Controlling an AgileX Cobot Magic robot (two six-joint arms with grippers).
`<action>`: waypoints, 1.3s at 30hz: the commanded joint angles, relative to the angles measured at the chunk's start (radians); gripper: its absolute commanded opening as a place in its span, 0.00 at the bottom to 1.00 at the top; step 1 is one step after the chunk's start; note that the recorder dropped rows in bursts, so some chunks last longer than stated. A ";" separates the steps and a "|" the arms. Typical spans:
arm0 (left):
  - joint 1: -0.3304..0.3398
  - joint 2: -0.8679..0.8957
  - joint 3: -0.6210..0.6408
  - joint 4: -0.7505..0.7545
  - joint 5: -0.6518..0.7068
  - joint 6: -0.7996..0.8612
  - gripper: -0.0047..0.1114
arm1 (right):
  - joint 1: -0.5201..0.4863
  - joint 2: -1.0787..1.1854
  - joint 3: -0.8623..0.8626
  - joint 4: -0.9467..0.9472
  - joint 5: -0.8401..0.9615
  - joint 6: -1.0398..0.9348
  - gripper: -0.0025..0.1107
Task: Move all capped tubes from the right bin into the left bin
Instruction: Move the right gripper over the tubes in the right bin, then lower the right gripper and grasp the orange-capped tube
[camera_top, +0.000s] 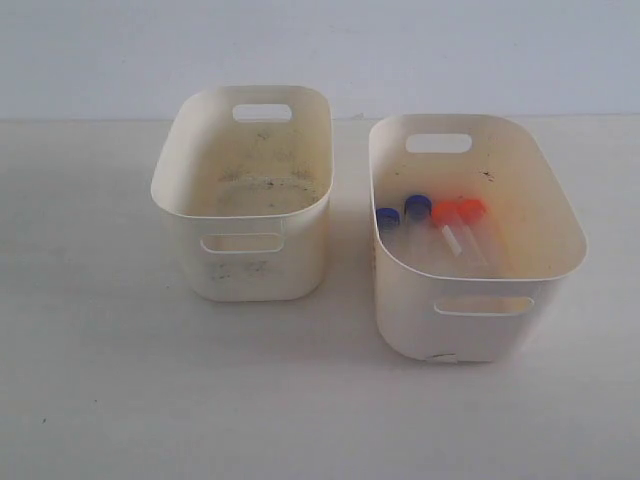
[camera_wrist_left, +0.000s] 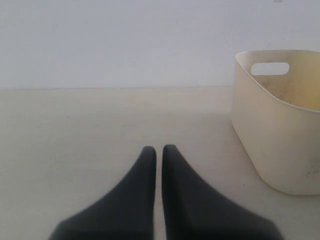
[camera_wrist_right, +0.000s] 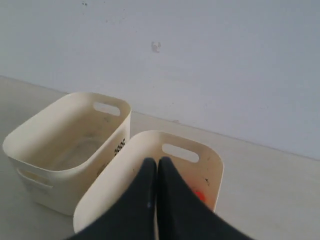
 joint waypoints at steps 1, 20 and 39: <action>-0.007 0.004 -0.002 -0.003 -0.011 -0.004 0.08 | -0.005 0.208 -0.211 -0.006 0.197 0.067 0.03; -0.007 0.004 -0.002 -0.003 -0.011 -0.004 0.08 | 0.078 1.095 -0.711 -0.176 0.636 0.433 0.39; -0.007 0.004 -0.002 -0.003 -0.038 -0.004 0.08 | 0.139 1.343 -0.789 -0.255 0.543 0.611 0.39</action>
